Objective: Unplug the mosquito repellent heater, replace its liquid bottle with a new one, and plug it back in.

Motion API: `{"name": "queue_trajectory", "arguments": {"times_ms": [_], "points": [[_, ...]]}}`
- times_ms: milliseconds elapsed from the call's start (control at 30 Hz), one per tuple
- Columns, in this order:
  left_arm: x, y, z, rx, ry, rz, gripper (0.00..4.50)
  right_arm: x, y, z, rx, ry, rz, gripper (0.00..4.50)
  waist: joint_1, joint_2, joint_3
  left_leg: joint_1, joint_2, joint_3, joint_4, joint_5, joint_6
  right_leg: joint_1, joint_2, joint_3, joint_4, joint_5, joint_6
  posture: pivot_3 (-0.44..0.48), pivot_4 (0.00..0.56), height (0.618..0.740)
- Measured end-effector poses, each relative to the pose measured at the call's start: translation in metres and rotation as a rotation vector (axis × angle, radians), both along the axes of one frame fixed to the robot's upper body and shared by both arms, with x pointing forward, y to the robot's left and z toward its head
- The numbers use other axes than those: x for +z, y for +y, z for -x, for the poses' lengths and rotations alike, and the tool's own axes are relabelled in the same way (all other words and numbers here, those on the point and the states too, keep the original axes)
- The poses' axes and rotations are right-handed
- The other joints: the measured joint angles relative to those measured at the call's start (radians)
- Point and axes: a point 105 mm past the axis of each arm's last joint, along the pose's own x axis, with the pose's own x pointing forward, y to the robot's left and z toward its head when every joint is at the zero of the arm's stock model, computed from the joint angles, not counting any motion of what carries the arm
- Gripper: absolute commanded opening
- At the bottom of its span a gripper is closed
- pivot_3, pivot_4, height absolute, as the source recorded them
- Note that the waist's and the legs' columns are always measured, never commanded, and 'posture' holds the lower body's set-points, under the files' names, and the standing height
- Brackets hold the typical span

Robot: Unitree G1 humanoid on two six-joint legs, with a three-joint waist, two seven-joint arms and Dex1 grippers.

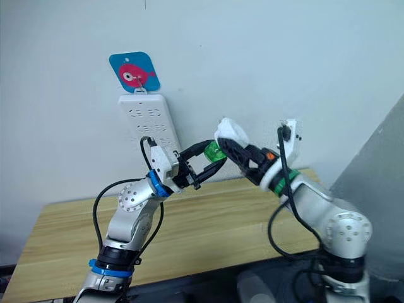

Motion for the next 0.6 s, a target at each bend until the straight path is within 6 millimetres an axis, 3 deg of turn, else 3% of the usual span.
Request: {"name": "queue_trajectory", "arguments": {"times_ms": [133,367,600], "points": [[-0.001,0.002,0.003,-0.016,-0.015,-0.021,2.29,-0.013,-0.019,0.018,0.111,0.064,0.090,4.50,0.008,0.000,0.000,0.001,0.001,0.002,0.000,0.000,0.000,0.001,0.002,0.002,0.000,-0.001,0.001,-0.259,0.088,0.724],[-0.015,0.011,0.021,-0.104,-0.120,-0.170,2.29,-0.008,-0.045,0.027,0.209,0.149,0.154,4.50,0.014,0.000,0.001,0.005,0.002,0.005,-0.001,0.000,0.000,0.003,0.003,0.005,-0.002,-0.001,0.001,-0.269,0.100,0.724],[-0.024,0.010,0.032,-0.183,-0.215,-0.270,2.29,-0.020,-0.039,0.030,0.307,0.232,0.192,4.50,0.015,-0.001,0.002,0.005,0.003,0.006,-0.001,0.000,0.000,0.003,0.003,0.006,-0.003,-0.001,0.001,-0.265,0.104,0.724]]}}
